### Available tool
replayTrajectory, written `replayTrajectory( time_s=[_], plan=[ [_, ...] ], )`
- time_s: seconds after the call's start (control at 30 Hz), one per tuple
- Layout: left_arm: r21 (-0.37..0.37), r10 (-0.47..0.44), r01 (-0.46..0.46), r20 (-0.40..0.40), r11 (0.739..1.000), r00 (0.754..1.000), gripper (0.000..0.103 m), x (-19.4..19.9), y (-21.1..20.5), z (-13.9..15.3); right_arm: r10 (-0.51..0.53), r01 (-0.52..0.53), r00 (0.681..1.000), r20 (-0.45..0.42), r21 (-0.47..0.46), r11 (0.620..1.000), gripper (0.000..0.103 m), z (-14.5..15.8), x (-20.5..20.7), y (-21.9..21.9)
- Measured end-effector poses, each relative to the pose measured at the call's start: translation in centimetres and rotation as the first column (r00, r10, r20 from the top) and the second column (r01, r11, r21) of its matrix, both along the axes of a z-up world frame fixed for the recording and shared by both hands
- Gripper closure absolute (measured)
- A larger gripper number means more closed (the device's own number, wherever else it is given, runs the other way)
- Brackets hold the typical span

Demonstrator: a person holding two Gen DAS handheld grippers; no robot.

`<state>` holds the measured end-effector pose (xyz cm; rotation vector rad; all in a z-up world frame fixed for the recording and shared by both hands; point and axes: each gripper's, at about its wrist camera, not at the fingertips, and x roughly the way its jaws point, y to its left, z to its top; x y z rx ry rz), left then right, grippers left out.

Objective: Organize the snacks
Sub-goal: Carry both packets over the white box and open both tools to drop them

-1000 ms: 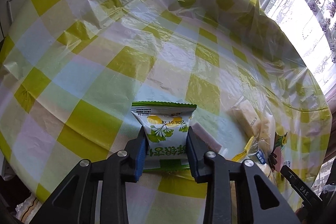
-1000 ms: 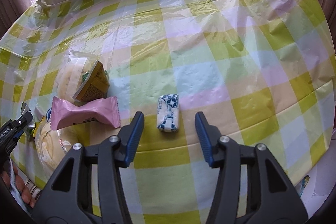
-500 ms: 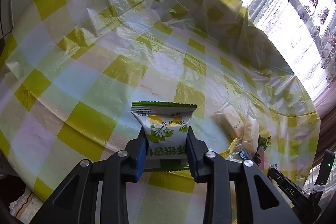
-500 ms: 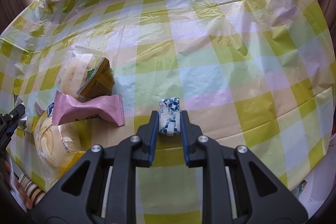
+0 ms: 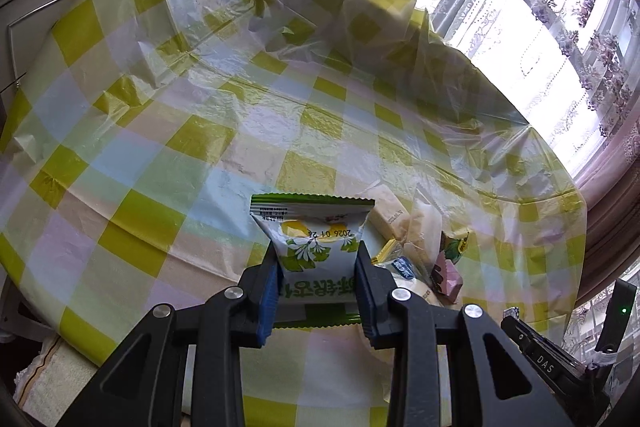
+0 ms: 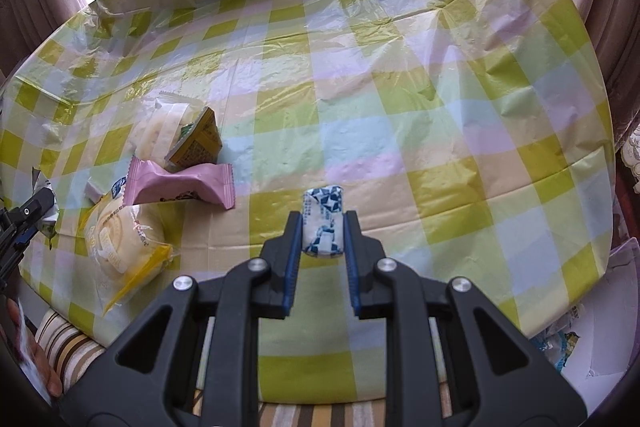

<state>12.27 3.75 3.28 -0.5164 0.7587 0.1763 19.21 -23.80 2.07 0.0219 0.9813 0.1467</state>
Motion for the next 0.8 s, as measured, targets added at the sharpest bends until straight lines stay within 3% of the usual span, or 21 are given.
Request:
replayTrajectory(
  time_s=[0.37, 0.6, 0.8],
  plan=[
    [-0.022, -0.186, 0.186, 0.015, 0.982, 0.982, 0.068, -0.6, -7.8, 1.5, -0.033, 0.032, 0.999, 0.018, 0.040, 0.999, 0.079, 1.3, -3.3, -4.1],
    [-0.044, -0.332, 0.332, -0.001, 0.942, 0.943, 0.068, -0.4, -13.5, 1.7, -0.094, 0.093, 0.995, 0.024, 0.038, 0.995, 0.079, 1.7, -4.8, -8.5],
    [-0.072, -0.452, 0.449, -0.023, 0.891, 0.892, 0.068, -0.3, -18.0, 1.6, -0.150, 0.150, 0.989, 0.016, 0.017, 0.989, 0.080, 1.5, -6.5, -13.1]
  ],
)
